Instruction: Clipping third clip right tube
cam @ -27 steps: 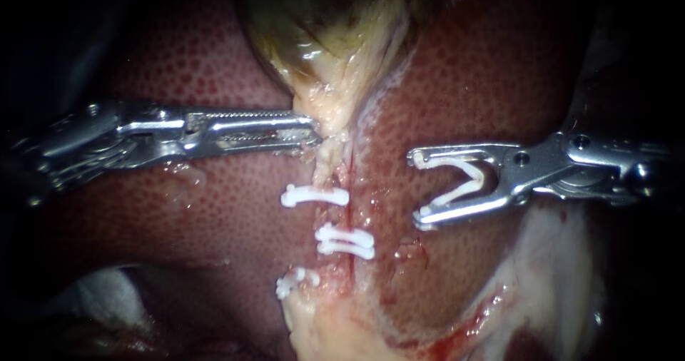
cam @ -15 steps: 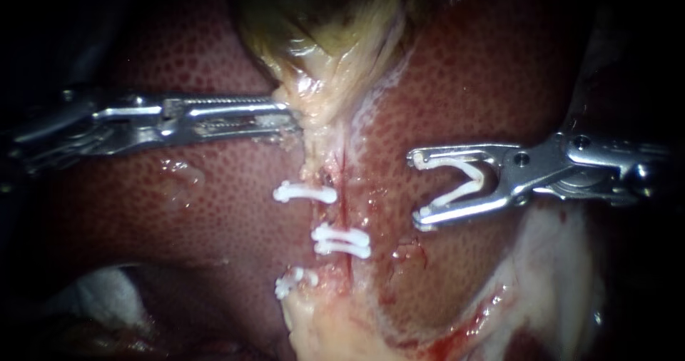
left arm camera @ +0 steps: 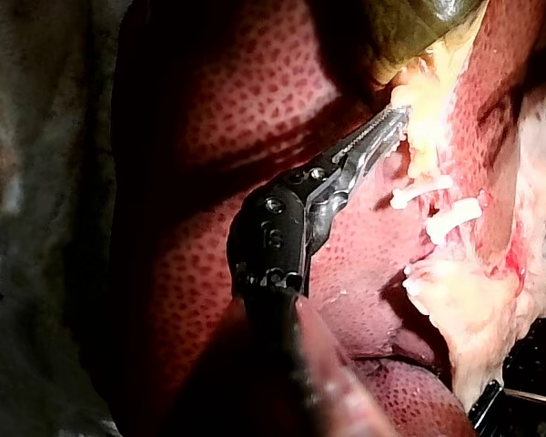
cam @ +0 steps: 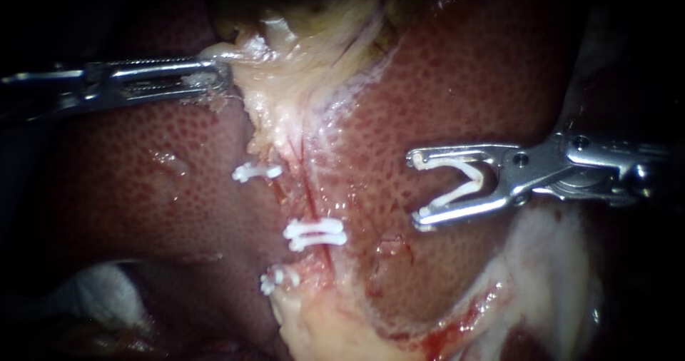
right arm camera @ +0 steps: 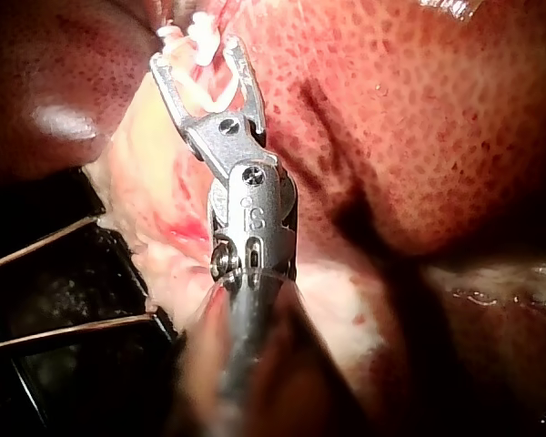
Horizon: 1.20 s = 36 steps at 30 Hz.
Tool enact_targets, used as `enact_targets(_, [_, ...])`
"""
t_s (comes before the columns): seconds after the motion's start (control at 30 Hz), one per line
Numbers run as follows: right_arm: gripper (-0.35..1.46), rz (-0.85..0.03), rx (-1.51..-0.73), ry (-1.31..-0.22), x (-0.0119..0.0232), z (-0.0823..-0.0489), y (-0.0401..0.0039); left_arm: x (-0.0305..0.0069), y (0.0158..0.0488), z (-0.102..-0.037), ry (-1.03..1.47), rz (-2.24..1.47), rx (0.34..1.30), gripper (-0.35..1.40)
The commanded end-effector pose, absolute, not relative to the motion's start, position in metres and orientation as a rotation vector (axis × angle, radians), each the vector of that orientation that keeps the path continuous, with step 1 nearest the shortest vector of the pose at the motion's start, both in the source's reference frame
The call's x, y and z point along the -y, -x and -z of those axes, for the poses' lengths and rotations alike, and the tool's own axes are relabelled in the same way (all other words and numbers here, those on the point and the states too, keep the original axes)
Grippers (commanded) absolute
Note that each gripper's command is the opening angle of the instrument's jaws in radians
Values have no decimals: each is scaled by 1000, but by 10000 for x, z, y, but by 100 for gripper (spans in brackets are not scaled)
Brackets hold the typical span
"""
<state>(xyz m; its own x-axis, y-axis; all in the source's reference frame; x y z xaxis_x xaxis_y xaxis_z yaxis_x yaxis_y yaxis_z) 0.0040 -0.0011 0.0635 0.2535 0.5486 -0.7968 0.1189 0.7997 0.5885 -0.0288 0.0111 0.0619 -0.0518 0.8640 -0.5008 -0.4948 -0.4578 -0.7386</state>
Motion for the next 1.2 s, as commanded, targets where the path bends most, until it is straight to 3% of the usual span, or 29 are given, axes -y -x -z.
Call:
enact_targets(0.03, [50, -319, -1302, -616, 11, -635, -41, -111, 289, -618, 1190, -1705, 459, -35])
enact_targets(0.4, [50, -324, -1299, -602, 17, -647, -64, -108, 291, -616, 1188, -1704, 455, -35])
enact_targets(0.93, [50, -382, -1250, -619, 34, -750, -125, -103, 299, -608, 1186, -1702, 452, -35])
enact_targets(1.2, [50, -395, -1240, -678, 49, -772, -158, -103, 303, -607, 1187, -1701, 453, -35])
